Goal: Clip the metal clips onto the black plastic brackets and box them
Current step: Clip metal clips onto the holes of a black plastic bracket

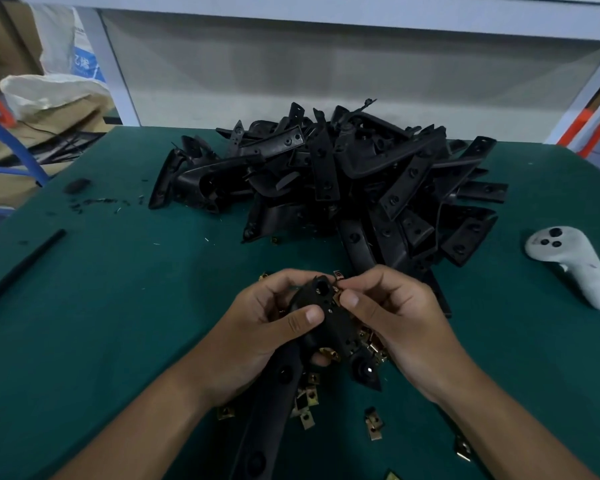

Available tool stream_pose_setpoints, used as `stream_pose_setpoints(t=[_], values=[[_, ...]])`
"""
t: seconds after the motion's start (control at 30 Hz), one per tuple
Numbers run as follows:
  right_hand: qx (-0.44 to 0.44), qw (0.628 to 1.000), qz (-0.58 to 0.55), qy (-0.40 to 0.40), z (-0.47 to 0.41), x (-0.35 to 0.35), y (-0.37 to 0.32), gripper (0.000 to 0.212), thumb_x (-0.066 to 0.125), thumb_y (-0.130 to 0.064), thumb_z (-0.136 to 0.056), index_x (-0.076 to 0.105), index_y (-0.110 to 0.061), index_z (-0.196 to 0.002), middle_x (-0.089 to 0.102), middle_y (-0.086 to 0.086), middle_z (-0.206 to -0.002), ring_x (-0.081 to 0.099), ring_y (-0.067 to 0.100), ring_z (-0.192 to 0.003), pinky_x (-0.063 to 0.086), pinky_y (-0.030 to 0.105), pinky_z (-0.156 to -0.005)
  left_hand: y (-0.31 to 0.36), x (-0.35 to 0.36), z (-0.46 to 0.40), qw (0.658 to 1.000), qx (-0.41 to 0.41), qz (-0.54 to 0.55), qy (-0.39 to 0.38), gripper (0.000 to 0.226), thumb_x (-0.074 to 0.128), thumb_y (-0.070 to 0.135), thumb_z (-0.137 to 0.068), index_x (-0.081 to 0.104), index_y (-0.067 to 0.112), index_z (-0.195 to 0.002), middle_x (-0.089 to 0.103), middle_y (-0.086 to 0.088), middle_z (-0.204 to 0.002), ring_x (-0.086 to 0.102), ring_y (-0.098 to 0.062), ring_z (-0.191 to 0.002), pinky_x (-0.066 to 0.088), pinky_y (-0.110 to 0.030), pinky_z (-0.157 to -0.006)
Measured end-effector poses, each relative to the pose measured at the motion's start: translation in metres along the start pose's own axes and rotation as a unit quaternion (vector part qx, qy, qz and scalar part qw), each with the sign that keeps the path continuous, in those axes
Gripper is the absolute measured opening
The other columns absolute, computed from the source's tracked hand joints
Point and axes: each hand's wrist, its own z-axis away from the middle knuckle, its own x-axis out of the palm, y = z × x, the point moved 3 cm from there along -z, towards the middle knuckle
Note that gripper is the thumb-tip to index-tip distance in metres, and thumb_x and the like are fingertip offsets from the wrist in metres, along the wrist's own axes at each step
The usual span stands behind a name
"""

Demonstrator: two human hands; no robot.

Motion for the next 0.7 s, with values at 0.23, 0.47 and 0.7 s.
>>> stream_pose_setpoints(t=[0.23, 0.47, 0.7], values=[[-0.007, 0.999, -0.027, -0.017, 0.005, 0.002, -0.002, 0.022, 0.067, -0.022, -0.09, 0.08, -0.025, -0.107, 0.077, 0.002, -0.111, 0.073, 0.017, -0.104, 0.057, 0.019, -0.082, -0.002, 0.003, -0.001, 0.995, 0.056, -0.01, 0.083, 0.028, 0.075, 0.021, -0.089, 0.069, 0.015, -0.116, 0.072, -0.01, -0.107, 0.072, -0.025, -0.088, 0.061, -0.037, -0.07], [-0.026, 0.997, 0.042, -0.057, 0.004, 0.001, 0.003, 0.026, 0.066, -0.04, -0.093, 0.077, -0.034, -0.116, 0.061, -0.015, -0.127, 0.057, 0.005, -0.127, 0.045, 0.011, -0.097, 0.0, -0.002, 0.001, 0.992, 0.052, -0.05, 0.107, 0.03, 0.077, 0.026, -0.089, 0.067, 0.015, -0.115, 0.068, -0.012, -0.114, 0.072, -0.03, -0.09, 0.061, -0.044, -0.075], [-0.097, 0.931, 0.35, 0.012, -0.005, -0.022, 0.0, 0.041, 0.044, -0.054, -0.103, 0.058, -0.039, -0.139, 0.058, -0.025, -0.125, 0.05, 0.0, -0.127, 0.042, 0.019, -0.103, 0.007, -0.005, -0.002, 0.983, -0.003, 0.12, 0.141, 0.016, 0.069, 0.018, -0.092, 0.071, 0.012, -0.106, 0.071, -0.015, -0.122, 0.073, -0.024, -0.082, 0.061, -0.033, -0.064]])
